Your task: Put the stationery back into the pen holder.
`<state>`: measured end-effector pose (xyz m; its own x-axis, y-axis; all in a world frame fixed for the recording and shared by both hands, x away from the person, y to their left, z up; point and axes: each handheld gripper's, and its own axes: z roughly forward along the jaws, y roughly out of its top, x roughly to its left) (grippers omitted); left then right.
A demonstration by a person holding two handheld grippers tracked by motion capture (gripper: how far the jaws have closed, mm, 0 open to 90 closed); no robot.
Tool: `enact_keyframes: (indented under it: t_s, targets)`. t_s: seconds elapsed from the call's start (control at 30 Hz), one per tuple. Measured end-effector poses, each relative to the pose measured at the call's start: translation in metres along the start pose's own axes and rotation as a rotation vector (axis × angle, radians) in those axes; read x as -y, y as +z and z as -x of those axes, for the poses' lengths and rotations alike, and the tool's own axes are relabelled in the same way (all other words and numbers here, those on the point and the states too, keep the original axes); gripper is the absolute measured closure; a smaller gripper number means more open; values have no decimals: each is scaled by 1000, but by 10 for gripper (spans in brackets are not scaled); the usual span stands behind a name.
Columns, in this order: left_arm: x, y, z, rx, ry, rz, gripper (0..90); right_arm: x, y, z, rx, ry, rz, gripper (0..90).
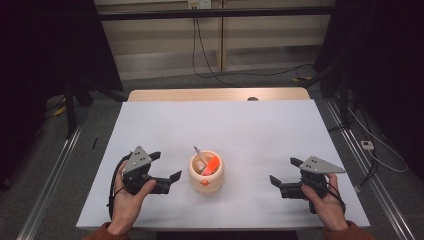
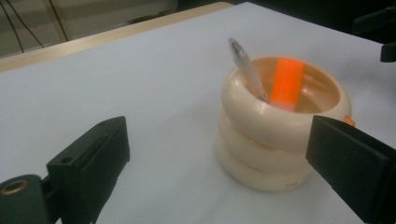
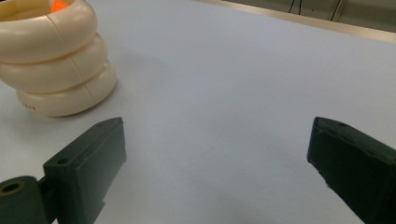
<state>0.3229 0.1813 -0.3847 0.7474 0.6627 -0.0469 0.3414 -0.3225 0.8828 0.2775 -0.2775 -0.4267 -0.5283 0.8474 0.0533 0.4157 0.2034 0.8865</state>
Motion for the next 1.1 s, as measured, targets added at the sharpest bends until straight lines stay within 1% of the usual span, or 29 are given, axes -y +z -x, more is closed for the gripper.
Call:
enact_keyframes:
  t_s: [0.03, 0.07, 0.13, 0.23, 0.33, 0.4, 0.47, 0.5, 0.53, 0.63, 0.67, 0.8, 0.93, 0.97, 1.0, 1.07, 1.1]
  targets:
    - [2, -2, 0, -6, -1, 3, 60, 0, -1, 0, 2, 0, 0, 46]
    - [4, -3, -1, -15, 4, -3, 61, 1, -1, 0, 3, -1, 3, 47]
    - [8, -6, -2, -27, -2, -13, 61, 1, -3, 0, 8, 0, 5, 46]
    - [15, -8, -3, -44, 8, -31, 61, 4, -5, 0, 13, 3, 8, 46]
    - [22, -10, -4, -50, 6, -47, 62, 6, -7, 1, 18, 6, 12, 46]
    - [26, -11, -4, -57, -4, -56, 63, 6, -9, 2, 20, 10, 13, 47]
    - [29, -13, -4, -66, 0, -70, 63, 7, -10, 3, 24, 10, 13, 47]
    - [31, -12, -4, -65, -10, -59, 63, 8, -11, 3, 25, 9, 13, 48]
    - [32, -13, -4, -66, -5, -64, 63, 8, -11, 3, 26, 9, 12, 48]
    - [37, -13, -5, -80, -18, -58, 63, 11, -13, 3, 29, 7, 11, 48]
    - [39, -13, -6, -78, -20, -54, 63, 11, -13, 3, 30, 10, 10, 48]
    - [46, -11, -7, -87, -27, -60, 63, 13, -15, 3, 35, 9, 16, 49]
    - [52, -11, -8, -93, -48, -54, 63, 16, -15, 3, 32, 9, 14, 50]
    - [53, -11, -9, -93, -44, -50, 63, 17, -14, 3, 34, 9, 11, 50]
    - [53, -12, -8, -94, -50, -43, 63, 19, -13, 3, 35, 15, 8, 50]
    - [55, -15, -8, -96, -48, -22, 65, 21, -13, 4, 37, 20, 3, 51]
    - [55, -17, -7, -102, -39, -11, 66, 22, -12, 5, 38, 20, 4, 51]
